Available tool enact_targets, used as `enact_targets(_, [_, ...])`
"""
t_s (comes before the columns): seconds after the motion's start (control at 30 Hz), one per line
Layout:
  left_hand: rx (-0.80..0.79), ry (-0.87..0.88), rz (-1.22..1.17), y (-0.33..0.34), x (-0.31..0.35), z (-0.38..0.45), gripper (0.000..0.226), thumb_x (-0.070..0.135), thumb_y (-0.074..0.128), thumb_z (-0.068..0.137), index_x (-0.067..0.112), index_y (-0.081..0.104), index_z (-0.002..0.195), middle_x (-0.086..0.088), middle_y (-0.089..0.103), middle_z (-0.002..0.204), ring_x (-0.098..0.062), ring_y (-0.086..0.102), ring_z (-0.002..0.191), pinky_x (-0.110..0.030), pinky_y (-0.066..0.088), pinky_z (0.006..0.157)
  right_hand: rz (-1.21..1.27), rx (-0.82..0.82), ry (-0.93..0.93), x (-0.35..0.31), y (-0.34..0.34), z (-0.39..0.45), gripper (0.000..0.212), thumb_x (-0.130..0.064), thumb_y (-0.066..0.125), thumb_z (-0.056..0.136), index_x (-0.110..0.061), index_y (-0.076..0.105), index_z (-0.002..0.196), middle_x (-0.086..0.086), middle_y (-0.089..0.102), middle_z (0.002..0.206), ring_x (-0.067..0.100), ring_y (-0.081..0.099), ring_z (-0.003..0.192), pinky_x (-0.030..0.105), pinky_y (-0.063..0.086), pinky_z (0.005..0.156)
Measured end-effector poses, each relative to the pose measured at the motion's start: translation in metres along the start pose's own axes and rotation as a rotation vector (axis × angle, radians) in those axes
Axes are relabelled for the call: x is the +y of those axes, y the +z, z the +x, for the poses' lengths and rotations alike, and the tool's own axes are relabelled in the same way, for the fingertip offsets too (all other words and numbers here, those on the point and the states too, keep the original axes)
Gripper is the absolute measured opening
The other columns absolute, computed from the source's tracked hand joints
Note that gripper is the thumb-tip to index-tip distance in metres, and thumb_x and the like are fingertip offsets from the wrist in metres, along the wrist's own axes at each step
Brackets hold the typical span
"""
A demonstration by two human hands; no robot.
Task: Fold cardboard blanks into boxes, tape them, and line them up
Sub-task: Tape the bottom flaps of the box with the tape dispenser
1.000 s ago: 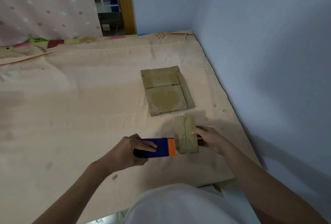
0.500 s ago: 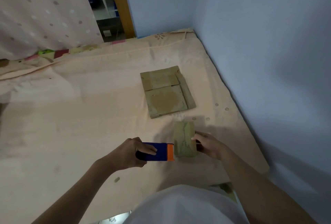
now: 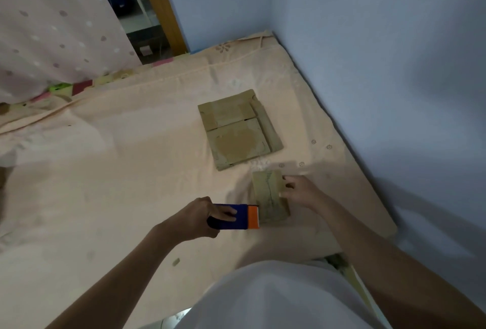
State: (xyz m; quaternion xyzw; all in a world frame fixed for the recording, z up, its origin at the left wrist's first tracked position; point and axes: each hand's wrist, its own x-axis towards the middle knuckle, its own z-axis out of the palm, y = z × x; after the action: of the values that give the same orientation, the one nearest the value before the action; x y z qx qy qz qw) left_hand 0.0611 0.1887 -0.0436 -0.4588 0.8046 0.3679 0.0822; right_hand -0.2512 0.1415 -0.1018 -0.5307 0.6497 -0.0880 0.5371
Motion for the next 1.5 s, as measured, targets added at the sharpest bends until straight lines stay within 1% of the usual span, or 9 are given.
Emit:
enact_targets(0.1, [-0.01, 0.006, 0.015, 0.001, -0.001, 0.0, 0.057, 0.01, 0.073, 0.08, 0.037, 0.064, 0.13, 0.033, 0.051, 0.134, -0.007, 0.044, 0.095, -0.005, 0.031, 0.078, -0.4, 0.177, -0.166, -0.015, 0.016, -0.009, 0.069, -0.008, 0.059, 0.092, -0.013, 0.033, 0.155, 0.011, 0.042, 0.154, 0.028, 0.039, 0.142, 0.035, 0.038, 0.111])
enact_targets(0.13, [-0.007, 0.006, 0.015, 0.003, -0.001, 0.0, 0.057, 0.009, 0.073, 0.08, 0.036, 0.064, 0.129, 0.031, 0.052, 0.135, -0.006, 0.044, 0.094, -0.005, 0.031, 0.078, -0.452, 0.166, -0.215, -0.02, 0.023, -0.012, 0.074, -0.006, 0.058, 0.094, -0.014, 0.023, 0.159, 0.011, 0.03, 0.161, 0.027, 0.027, 0.149, 0.037, 0.031, 0.117])
enact_targets(0.23, [0.004, 0.008, 0.008, 0.006, -0.001, -0.001, 0.057, 0.008, 0.072, 0.079, 0.036, 0.065, 0.128, 0.03, 0.054, 0.135, -0.006, 0.043, 0.093, -0.003, 0.031, 0.077, -0.544, -0.014, -0.281, -0.033, 0.038, -0.019, 0.09, -0.005, 0.063, 0.093, -0.02, 0.007, 0.161, 0.0, 0.001, 0.168, 0.018, 0.001, 0.155, 0.036, 0.017, 0.123])
enact_targets(0.37, [0.006, 0.013, 0.03, 0.008, -0.006, 0.0, 0.056, 0.011, 0.071, 0.08, 0.037, 0.065, 0.128, 0.03, 0.053, 0.136, -0.01, 0.046, 0.095, -0.005, 0.03, 0.076, -0.674, -0.139, -0.263, -0.043, 0.039, -0.015, 0.095, 0.004, 0.06, 0.09, -0.021, 0.002, 0.161, -0.005, -0.015, 0.167, 0.015, -0.013, 0.153, 0.037, 0.018, 0.124])
enact_targets(0.5, [0.009, 0.035, 0.03, 0.011, -0.006, 0.0, 0.055, 0.011, 0.072, 0.08, 0.036, 0.065, 0.129, 0.028, 0.053, 0.138, -0.011, 0.046, 0.096, -0.004, 0.03, 0.076, -0.707, -0.121, -0.27, -0.038, 0.042, -0.014, 0.096, -0.006, 0.066, 0.092, -0.025, 0.002, 0.161, -0.007, -0.018, 0.166, 0.014, -0.016, 0.152, 0.039, 0.016, 0.125])
enact_targets(0.67, [0.027, 0.053, 0.017, 0.01, -0.007, 0.0, 0.053, 0.01, 0.072, 0.08, 0.031, 0.066, 0.128, 0.022, 0.055, 0.139, -0.007, 0.046, 0.092, 0.0, 0.027, 0.076, -0.715, -0.149, -0.285, -0.04, 0.043, -0.011, 0.101, -0.022, 0.072, 0.091, -0.025, 0.0, 0.161, -0.004, -0.019, 0.165, 0.016, -0.02, 0.151, 0.039, 0.001, 0.125])
enact_targets(0.87, [0.02, 0.045, -0.063, 0.015, -0.012, -0.007, 0.054, 0.012, 0.075, 0.075, 0.032, 0.069, 0.124, 0.023, 0.057, 0.136, 0.005, 0.055, 0.088, 0.0, 0.032, 0.078, -0.615, -0.122, -0.3, -0.028, 0.042, -0.007, 0.101, -0.023, 0.077, 0.086, -0.031, 0.008, 0.16, -0.007, -0.014, 0.166, 0.01, -0.017, 0.151, 0.034, -0.001, 0.124])
enact_targets(1.0, [0.027, 0.028, -0.149, 0.012, -0.016, -0.015, 0.055, 0.007, 0.075, 0.072, 0.03, 0.071, 0.122, 0.025, 0.058, 0.133, 0.021, 0.054, 0.087, -0.001, 0.037, 0.078, -0.58, -0.107, -0.312, -0.024, 0.044, -0.004, 0.103, -0.022, 0.08, 0.083, -0.033, 0.011, 0.159, -0.007, -0.01, 0.166, 0.009, -0.014, 0.151, 0.032, 0.0, 0.123])
enact_targets(1.5, [-0.01, 0.047, -0.103, -0.004, -0.022, -0.032, 0.053, 0.009, 0.074, 0.074, 0.029, 0.07, 0.124, 0.027, 0.056, 0.134, 0.016, 0.054, 0.09, -0.002, 0.038, 0.079, -0.598, -0.12, -0.312, -0.025, 0.042, -0.002, 0.102, -0.024, 0.079, 0.084, -0.032, 0.01, 0.159, -0.007, -0.012, 0.166, 0.008, -0.015, 0.15, 0.026, -0.004, 0.118])
